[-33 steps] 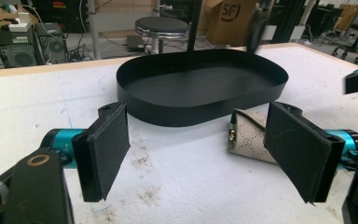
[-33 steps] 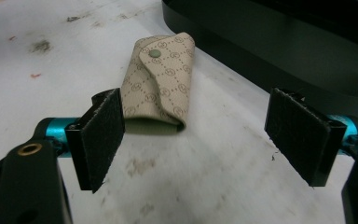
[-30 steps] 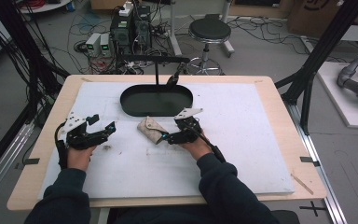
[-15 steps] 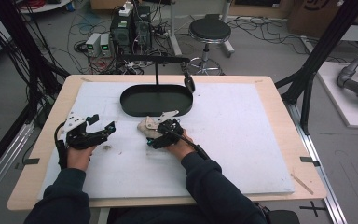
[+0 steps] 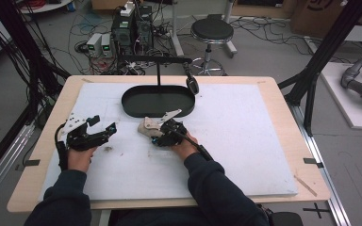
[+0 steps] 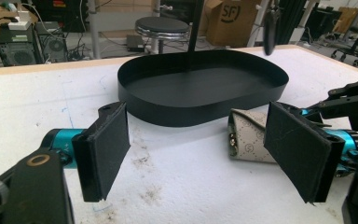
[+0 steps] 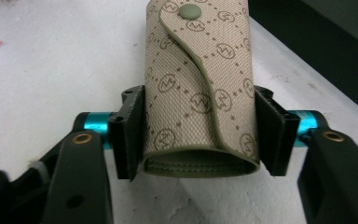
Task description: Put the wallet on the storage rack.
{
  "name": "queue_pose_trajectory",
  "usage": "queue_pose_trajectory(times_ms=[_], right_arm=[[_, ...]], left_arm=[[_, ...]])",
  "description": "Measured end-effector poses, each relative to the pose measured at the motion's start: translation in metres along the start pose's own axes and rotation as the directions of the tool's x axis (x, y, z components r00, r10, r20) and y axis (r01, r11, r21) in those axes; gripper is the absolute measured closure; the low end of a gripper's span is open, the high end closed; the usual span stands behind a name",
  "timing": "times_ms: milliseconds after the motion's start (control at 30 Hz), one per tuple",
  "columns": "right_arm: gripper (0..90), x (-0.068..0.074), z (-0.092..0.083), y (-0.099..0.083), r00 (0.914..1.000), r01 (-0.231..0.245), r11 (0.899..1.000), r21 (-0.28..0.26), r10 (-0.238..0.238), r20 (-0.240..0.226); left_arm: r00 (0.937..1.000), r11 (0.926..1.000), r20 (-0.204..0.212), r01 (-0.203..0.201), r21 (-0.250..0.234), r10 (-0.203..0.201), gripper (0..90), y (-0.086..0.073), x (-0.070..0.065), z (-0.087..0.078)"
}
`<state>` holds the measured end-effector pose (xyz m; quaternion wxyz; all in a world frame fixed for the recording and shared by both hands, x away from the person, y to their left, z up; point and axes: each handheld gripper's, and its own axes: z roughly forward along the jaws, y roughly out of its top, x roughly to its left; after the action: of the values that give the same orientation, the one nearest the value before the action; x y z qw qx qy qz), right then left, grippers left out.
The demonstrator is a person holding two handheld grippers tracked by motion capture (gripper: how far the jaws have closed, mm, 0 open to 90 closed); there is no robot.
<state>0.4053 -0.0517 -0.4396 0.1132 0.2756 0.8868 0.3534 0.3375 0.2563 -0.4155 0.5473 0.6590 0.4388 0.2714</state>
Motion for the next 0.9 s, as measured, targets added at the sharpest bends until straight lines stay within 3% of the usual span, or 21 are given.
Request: queue_pose_trajectory(times_ms=[400, 667, 900], right_arm=[[52.0, -0.008, -0.014, -0.004, 0.9998, -0.016, 1.0, -0.014, 0.015, -0.013], [53.3, -0.018, -0.032, -0.005, 0.9996, -0.028, 0.995, -0.092, 0.028, 0.002], [54.5, -0.032, -0.042, -0.002, 0.9955, -0.09, 0.978, -0.189, 0.094, 0.013]], left_arm=[[1.0, 1.0, 0.001, 0.005, 0.002, -0.005, 22.4, 0.0, 0.001, 0.0], [1.0, 1.0, -0.002, 0.005, 0.001, -0.005, 22.4, 0.0, 0.0, 0.001], [1.0, 1.0, 0.0, 0.001, 0.004, -0.001, 22.3, 0.0, 0.001, 0.001]])
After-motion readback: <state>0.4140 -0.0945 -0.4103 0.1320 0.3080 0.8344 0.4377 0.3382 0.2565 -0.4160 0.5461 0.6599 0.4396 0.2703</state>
